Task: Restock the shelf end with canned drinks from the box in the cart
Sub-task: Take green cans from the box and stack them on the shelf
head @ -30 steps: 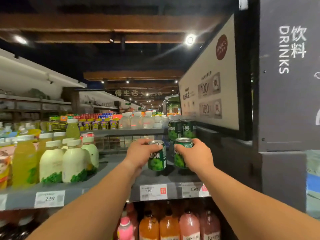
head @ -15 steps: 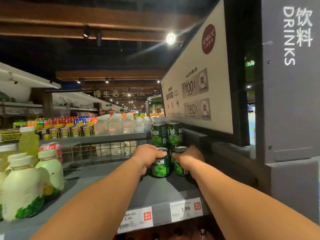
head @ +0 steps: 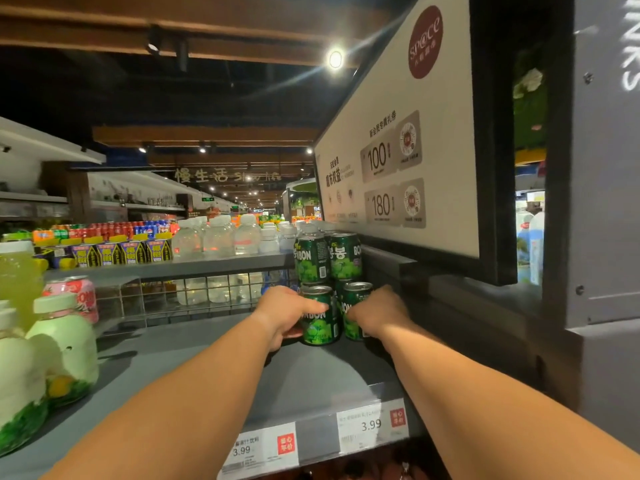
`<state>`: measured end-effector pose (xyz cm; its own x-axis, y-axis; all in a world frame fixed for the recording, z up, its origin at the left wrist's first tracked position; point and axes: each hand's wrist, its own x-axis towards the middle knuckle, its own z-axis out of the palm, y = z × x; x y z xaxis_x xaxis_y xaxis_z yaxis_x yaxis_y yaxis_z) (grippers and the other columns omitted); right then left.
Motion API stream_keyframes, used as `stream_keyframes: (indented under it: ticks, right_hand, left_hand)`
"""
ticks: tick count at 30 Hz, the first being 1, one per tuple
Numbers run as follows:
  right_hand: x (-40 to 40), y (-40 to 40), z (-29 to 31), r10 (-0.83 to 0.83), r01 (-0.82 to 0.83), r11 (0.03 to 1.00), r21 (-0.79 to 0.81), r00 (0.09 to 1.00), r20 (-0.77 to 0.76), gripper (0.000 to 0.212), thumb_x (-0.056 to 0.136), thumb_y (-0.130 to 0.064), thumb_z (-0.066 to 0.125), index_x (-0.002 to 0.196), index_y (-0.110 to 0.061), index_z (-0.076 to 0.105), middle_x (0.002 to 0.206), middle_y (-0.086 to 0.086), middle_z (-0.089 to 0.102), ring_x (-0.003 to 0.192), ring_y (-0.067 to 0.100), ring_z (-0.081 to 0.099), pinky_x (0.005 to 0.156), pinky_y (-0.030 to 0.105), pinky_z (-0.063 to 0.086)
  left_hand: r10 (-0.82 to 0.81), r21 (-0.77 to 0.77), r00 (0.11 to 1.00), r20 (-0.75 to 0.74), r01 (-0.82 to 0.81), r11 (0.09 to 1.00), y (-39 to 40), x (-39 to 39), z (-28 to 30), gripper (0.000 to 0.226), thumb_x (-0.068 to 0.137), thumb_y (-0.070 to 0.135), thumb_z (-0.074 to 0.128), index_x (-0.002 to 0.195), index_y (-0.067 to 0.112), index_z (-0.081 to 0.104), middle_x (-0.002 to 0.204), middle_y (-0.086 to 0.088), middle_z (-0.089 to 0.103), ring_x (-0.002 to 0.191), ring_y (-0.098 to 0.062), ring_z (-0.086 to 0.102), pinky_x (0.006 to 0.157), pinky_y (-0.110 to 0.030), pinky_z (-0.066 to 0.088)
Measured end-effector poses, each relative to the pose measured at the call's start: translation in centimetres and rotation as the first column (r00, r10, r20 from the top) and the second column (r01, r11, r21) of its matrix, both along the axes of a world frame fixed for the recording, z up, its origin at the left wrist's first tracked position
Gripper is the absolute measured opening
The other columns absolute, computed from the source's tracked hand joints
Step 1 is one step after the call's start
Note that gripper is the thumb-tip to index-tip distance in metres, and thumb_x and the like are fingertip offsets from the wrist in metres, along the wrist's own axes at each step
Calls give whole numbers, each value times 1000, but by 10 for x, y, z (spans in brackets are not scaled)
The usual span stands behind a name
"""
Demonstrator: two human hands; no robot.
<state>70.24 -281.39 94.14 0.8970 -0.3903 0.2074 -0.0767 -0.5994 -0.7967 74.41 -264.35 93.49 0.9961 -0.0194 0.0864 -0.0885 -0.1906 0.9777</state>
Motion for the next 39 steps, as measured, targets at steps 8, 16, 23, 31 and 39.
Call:
stream_keyframes:
  ticks: [8, 16, 23, 31, 39]
  right_hand:
    - [13, 3, 0, -15, 8, 991, -133, 999, -49, 60, 81, -29, 75, 127, -5, 46, 126, 13, 60, 115, 31, 59, 85, 32, 47]
    - [13, -1, -9, -30, 26, 984, -174, 999, -20, 58, 82, -34, 75, 124, -6, 46, 125, 13, 61, 114, 31, 59, 82, 32, 47]
    - [12, 0, -10, -24, 17, 978, -206, 999, -28, 57, 85, -34, 74, 125, -6, 44, 125, 12, 61, 115, 31, 59, 83, 32, 47]
    - [18, 1, -17, -26, 24, 987, -160, 1000, -7, 53, 83, -33, 74, 121, -8, 46, 122, 13, 62, 113, 33, 60, 85, 36, 48]
    - [14, 9, -11, -70, 64, 988, -139, 997, -43, 65, 78, -33, 79, 125, -5, 44, 123, 14, 61, 113, 32, 60, 84, 37, 49]
  left_hand:
    - [44, 126, 996, 79, -54, 990, -3, 9, -6, 40, 67, 18, 91, 96, 3, 66, 102, -14, 73, 95, -27, 71, 81, -44, 61]
    - [115, 310, 971, 210, -177, 934, -8, 8, -7, 46, 63, 38, 92, 79, 8, 61, 94, -14, 71, 94, -33, 69, 82, -47, 60]
    - [140, 461, 959, 247, -244, 853, -12, 2, -3, 51, 72, 46, 85, 100, 8, 67, 96, -9, 71, 94, -29, 67, 82, -37, 56]
    - [124, 473, 960, 250, -233, 850, -15, -1, -4, 41, 77, 40, 83, 100, 9, 68, 92, -8, 72, 85, -25, 69, 78, -37, 58]
    - [104, 637, 959, 262, -253, 728, -8, -24, 14, 53, 74, 48, 82, 101, 6, 65, 100, -9, 70, 91, -27, 68, 79, -36, 56]
